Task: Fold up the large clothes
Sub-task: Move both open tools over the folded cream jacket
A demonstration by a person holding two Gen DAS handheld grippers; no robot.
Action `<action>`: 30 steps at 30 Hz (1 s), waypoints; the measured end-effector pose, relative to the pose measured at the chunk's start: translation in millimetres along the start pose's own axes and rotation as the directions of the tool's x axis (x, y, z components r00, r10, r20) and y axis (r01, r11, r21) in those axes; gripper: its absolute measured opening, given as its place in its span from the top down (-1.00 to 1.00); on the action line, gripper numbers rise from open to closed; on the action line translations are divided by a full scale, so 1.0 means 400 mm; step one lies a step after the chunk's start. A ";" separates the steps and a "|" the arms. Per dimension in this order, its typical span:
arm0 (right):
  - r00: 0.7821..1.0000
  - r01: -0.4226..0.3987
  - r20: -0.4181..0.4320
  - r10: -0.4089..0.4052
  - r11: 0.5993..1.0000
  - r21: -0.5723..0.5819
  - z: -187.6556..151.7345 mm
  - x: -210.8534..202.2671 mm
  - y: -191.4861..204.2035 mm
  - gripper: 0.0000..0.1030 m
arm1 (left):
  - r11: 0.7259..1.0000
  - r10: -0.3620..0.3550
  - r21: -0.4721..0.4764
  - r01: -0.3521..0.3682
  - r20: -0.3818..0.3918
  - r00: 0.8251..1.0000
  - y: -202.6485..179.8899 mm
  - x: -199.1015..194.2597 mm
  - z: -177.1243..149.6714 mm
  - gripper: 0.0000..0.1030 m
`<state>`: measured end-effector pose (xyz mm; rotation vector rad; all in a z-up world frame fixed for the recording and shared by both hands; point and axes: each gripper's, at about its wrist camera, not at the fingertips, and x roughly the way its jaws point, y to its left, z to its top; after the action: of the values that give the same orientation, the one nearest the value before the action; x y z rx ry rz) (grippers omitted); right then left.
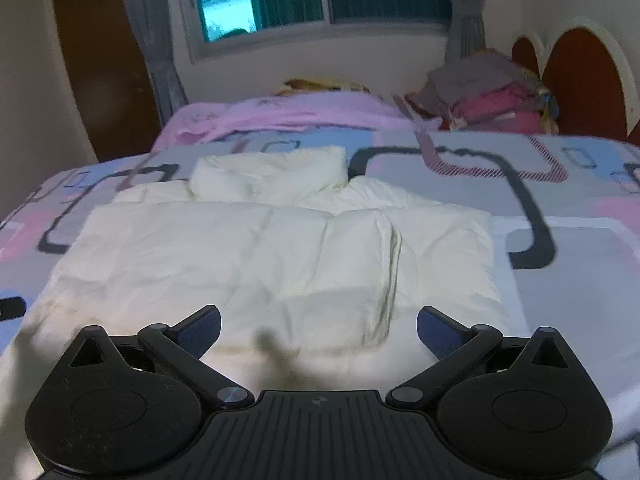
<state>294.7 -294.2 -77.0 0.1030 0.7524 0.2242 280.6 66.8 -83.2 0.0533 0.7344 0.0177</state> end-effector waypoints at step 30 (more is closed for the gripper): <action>0.958 0.280 -0.083 -0.274 0.956 0.087 -0.434 -0.424 0.071 -1.00 | 0.971 -0.195 -0.165 0.173 -0.126 0.973 0.302 -0.200 -0.362 -0.56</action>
<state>50.8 -305.0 -85.4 0.0813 0.8383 -0.0774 124.4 190.8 -130.3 -0.1653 0.8760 -0.1009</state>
